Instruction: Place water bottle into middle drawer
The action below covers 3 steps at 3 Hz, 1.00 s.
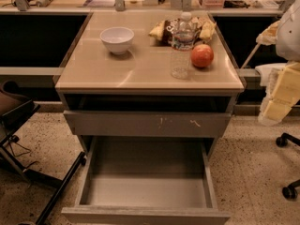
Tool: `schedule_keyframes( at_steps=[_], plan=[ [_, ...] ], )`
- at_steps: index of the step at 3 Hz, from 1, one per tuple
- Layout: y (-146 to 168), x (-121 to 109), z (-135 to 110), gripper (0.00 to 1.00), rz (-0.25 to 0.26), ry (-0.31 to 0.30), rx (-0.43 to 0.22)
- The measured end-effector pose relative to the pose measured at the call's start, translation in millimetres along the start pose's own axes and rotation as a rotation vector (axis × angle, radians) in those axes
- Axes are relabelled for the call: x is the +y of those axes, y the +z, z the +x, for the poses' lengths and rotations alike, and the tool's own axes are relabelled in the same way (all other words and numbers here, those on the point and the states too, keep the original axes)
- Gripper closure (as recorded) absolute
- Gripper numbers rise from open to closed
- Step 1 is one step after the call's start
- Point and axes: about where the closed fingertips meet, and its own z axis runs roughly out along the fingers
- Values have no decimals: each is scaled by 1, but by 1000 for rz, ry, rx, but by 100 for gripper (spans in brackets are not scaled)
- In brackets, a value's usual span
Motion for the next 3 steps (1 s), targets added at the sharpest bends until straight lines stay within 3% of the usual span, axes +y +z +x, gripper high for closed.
schedule_keyframes(
  at_steps=[1,2,3],
  plan=[
    [0,0,0,0,0,0,0],
    [-4,-10,-2,0,12,-2,-41],
    [4,-6,-34,0,19,-32,17]
  ],
)
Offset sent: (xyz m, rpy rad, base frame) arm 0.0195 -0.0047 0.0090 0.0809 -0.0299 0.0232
